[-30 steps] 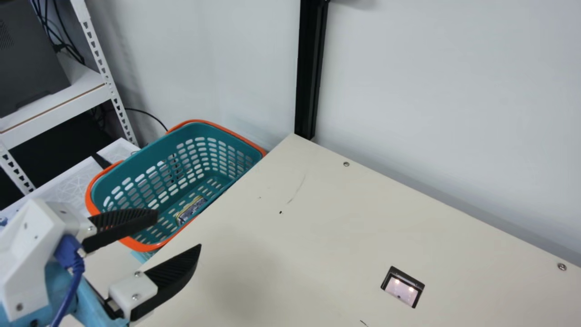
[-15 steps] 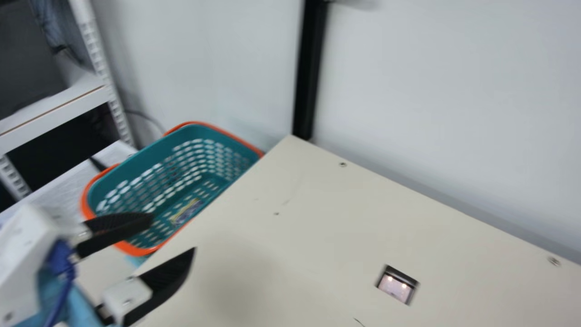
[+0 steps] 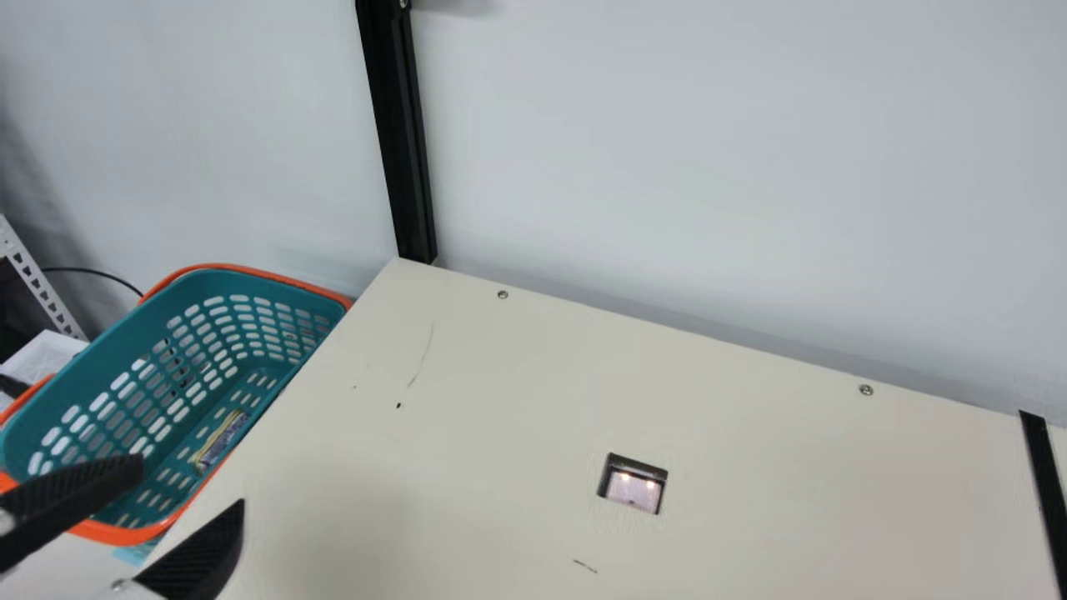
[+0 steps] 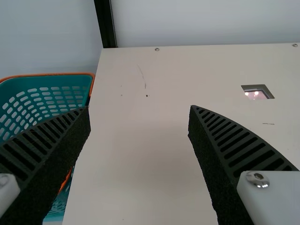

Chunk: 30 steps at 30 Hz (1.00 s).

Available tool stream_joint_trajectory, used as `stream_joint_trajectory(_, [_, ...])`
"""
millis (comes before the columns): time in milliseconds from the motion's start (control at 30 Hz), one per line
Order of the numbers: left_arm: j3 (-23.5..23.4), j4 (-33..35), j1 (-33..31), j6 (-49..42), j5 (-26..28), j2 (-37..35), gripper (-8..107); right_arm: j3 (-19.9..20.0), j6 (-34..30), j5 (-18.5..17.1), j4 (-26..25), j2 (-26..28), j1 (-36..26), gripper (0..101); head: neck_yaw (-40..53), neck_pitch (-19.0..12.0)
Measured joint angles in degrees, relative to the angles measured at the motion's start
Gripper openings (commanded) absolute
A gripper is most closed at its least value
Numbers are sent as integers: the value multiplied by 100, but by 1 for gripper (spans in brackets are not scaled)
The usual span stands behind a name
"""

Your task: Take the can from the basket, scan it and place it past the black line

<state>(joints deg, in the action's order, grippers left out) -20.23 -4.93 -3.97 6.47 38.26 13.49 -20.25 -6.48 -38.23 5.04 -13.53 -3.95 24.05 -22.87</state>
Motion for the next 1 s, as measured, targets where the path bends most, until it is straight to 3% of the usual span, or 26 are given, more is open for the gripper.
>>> stream_joint_trajectory(467, [0,0,0,0,0,0,90,0,0,0,0,0,0,101,2258,0])
stream_joint_trajectory(1000, [0,0,0,0,0,0,90,0,0,0,0,0,0,101,2522,-29])
